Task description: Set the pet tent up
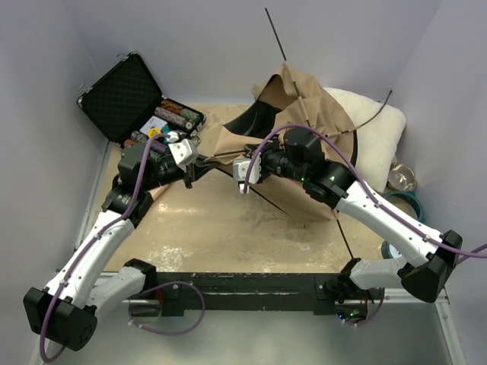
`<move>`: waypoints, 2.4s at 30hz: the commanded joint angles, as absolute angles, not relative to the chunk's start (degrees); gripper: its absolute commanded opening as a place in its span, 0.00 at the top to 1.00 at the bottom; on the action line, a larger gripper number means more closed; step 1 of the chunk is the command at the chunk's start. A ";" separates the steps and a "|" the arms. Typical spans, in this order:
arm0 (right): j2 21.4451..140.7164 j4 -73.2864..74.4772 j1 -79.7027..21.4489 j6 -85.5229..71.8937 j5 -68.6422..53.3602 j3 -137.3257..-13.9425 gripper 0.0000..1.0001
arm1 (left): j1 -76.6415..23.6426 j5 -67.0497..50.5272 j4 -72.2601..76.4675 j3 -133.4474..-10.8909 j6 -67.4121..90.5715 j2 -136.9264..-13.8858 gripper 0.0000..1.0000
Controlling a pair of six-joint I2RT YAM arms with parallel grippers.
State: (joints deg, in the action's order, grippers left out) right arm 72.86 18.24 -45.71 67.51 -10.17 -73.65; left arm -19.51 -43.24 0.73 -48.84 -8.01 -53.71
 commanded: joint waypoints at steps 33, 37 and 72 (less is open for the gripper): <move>75.50 24.87 -45.00 74.17 5.18 -73.13 1.00 | -20.21 -40.96 -8.60 -58.62 -15.11 -58.09 1.00; 74.71 24.78 -45.44 76.28 5.10 -71.98 1.00 | -20.48 -39.46 -14.49 -61.95 -18.80 -60.37 1.00; 78.66 21.35 -50.62 73.39 6.95 -71.98 1.00 | -25.66 -44.30 -25.94 -74.27 -11.53 -72.51 0.73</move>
State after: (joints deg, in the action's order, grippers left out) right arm 77.97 19.68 -50.70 73.34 6.22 -71.85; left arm -24.93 -38.94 -33.36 -71.31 -16.47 -73.19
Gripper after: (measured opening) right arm 0.044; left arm 0.240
